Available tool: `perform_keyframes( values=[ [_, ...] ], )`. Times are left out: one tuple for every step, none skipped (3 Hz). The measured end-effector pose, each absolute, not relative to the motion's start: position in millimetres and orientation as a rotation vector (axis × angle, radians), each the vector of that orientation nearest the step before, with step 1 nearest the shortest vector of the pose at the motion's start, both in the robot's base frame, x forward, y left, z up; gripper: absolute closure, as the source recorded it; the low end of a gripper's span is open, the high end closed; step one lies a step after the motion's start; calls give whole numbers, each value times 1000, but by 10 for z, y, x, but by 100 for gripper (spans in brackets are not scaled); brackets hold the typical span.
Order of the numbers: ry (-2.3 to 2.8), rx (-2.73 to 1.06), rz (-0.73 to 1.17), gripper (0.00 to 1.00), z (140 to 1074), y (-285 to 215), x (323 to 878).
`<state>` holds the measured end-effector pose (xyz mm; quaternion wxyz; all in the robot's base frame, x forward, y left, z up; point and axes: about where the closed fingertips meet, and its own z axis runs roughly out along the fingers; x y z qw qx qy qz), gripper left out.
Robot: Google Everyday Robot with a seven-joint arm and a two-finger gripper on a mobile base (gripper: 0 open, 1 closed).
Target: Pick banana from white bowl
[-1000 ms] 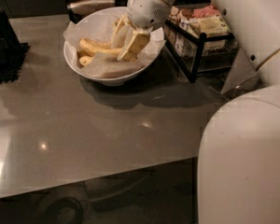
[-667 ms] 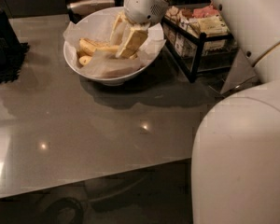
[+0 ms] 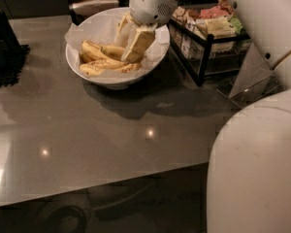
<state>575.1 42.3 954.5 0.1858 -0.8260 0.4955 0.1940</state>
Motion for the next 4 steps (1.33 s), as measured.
perform_keyframes(
  values=[
    [1447, -2311, 502, 100, 9660, 339, 5703],
    [1474, -2285, 491, 100, 9782, 187, 5569],
    [1461, -2173, 499, 100, 10012, 11, 5203],
    [1372, -2015, 460, 100, 10376, -65, 4612]
  ],
)
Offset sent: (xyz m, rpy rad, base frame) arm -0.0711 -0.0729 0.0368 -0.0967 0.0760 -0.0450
